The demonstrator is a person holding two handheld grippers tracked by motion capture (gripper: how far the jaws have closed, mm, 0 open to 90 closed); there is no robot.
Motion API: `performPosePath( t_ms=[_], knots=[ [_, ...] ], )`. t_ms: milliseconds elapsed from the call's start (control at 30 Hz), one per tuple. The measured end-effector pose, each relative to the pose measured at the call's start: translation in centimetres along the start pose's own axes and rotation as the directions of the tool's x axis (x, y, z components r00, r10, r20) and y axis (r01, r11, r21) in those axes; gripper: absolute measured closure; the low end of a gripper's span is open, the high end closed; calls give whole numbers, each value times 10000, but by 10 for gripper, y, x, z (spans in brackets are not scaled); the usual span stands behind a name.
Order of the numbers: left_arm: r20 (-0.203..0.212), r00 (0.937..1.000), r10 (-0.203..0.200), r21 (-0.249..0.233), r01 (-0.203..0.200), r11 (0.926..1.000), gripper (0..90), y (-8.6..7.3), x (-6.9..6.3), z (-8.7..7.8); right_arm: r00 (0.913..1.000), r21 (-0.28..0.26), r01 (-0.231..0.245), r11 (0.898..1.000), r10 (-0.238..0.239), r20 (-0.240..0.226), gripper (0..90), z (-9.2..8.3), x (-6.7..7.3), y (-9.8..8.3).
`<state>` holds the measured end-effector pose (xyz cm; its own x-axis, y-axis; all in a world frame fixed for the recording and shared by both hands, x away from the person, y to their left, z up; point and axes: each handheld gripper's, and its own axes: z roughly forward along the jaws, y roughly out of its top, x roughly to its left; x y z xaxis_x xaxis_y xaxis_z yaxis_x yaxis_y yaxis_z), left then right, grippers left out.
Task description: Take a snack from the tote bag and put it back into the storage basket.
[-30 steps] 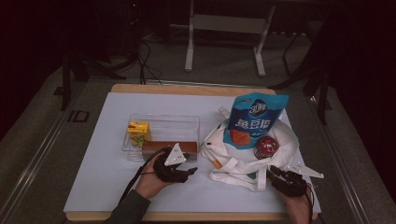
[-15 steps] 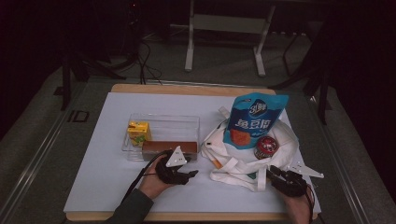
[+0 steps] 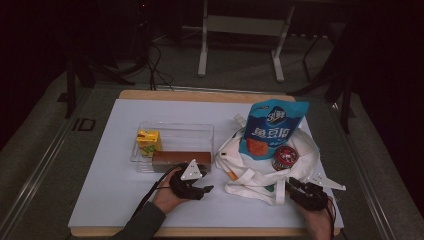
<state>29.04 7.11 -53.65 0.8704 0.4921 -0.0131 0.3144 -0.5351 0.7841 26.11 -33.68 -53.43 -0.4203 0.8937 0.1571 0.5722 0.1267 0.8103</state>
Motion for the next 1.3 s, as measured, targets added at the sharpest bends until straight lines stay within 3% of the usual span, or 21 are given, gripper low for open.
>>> performPosePath(
  t_ms=[233,500,767,1033,1300],
  knots=[
    [-13,9999,145,103,-145,9998,442,-1,-2,3,9991,180,408,9990,-410,97,578,1,3,1],
    [-60,9998,201,150,-200,9997,442,-1,-3,4,9995,345,269,9990,-275,174,590,0,5,3],
    [-123,9995,286,196,-284,9994,441,-1,-5,5,9969,674,776,9947,-781,35,626,-12,5,11],
    [-123,9993,350,218,-347,9992,440,-1,-5,5,9924,832,1223,9890,-1233,60,589,-29,5,24],
    [-86,9994,347,204,-346,9992,439,-1,-5,5,9941,526,1085,9927,-1083,-77,643,-38,2,34]
  ],
)
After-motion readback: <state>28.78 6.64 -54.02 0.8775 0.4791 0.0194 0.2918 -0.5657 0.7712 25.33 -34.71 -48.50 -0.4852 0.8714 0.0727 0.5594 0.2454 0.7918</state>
